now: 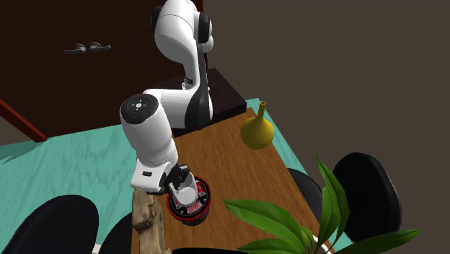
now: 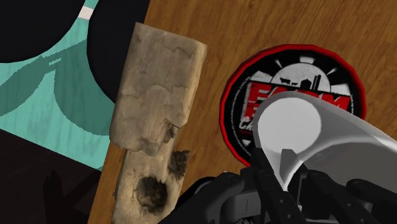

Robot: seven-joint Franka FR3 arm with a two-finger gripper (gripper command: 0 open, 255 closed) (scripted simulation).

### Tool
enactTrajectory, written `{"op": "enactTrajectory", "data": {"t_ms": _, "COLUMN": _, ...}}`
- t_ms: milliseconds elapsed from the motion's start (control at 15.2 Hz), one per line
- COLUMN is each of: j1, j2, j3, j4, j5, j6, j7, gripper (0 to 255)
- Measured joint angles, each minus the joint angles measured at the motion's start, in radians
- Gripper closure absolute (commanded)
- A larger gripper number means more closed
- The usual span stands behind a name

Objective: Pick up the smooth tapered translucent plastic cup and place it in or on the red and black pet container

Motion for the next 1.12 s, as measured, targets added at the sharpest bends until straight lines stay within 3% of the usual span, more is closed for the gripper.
{"op": "enactTrajectory", "data": {"t_ms": 66, "j1": 0.0, "j2": 0.001, "j3": 0.0, "j4": 0.002, "j5": 0.0, "j6": -0.001, "j7": 0.0, "gripper": 255}}
{"op": "enactTrajectory", "data": {"t_ms": 132, "j1": -0.001, "j2": 0.0, "j3": 0.0, "j4": 0.0, "j5": 0.0, "j6": 0.0, "j7": -0.001, "gripper": 0}}
{"op": "enactTrajectory", "data": {"t_ms": 528, "j1": 0.0, "j2": 0.003, "j3": 0.001, "j4": -0.004, "j5": 0.001, "j6": -0.001, "j7": -0.001, "gripper": 0}}
{"op": "enactTrajectory", "data": {"t_ms": 858, "j1": 0.001, "j2": -0.034, "j3": -0.004, "j4": 0.048, "j5": -0.007, "j6": -0.09, "j7": 0.005, "gripper": 0}}
{"op": "enactTrajectory", "data": {"t_ms": 1122, "j1": 0.001, "j2": -0.034, "j3": -0.004, "j4": 0.06, "j5": -0.007, "j6": -0.102, "j7": 0.006, "gripper": 0}}
